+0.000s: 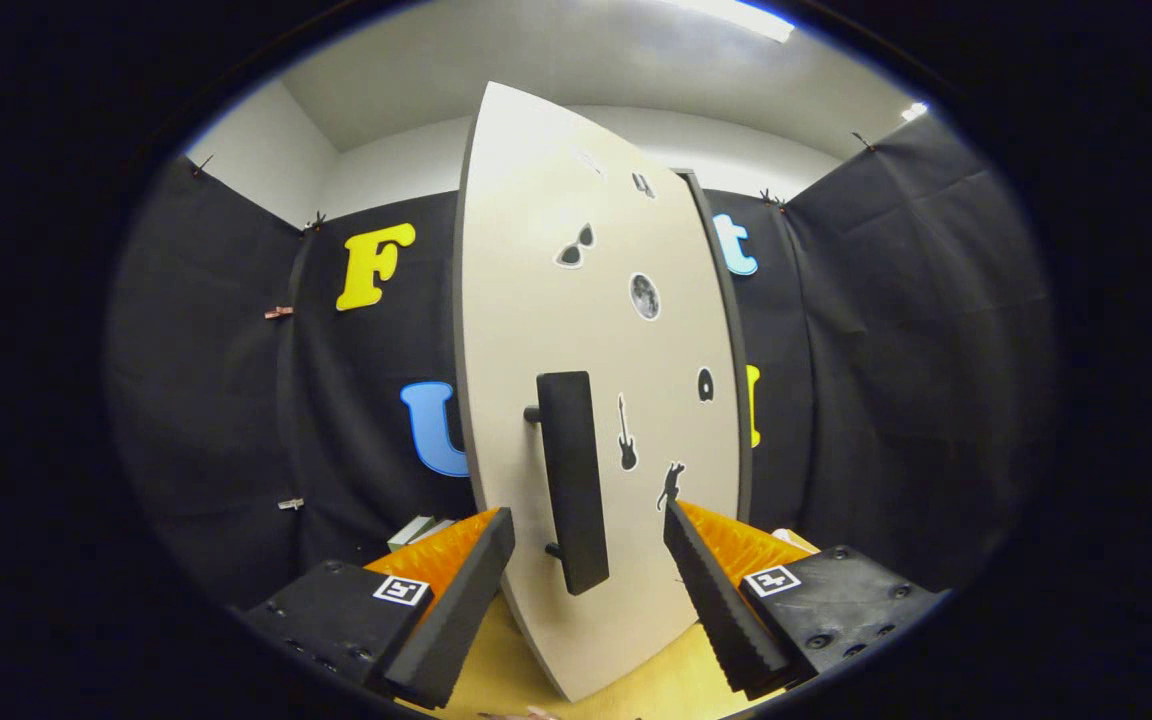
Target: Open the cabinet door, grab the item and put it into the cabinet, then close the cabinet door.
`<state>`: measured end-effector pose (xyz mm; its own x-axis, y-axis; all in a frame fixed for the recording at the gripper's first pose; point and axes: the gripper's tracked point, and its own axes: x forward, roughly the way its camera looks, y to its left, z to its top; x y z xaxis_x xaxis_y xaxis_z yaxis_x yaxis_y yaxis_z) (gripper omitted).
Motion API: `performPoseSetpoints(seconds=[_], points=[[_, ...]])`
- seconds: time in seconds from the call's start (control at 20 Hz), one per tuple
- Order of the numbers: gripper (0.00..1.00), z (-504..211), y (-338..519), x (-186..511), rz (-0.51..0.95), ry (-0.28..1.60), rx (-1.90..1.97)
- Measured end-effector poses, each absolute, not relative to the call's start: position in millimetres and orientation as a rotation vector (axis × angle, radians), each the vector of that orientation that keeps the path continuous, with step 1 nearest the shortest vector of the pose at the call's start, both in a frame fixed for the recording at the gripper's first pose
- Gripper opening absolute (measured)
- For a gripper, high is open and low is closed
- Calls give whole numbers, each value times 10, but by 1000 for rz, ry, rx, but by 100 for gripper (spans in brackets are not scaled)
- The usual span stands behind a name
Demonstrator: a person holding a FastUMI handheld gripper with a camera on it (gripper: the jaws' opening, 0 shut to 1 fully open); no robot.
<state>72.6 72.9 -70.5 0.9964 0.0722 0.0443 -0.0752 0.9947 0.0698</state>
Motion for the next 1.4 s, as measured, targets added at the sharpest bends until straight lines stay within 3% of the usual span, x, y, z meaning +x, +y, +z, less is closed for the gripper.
performPoseSetpoints(seconds=[0.3,1.4], points=[[98,-730,1022,853,88,-42,86],[98,-686,721,715,60,-28,7]])
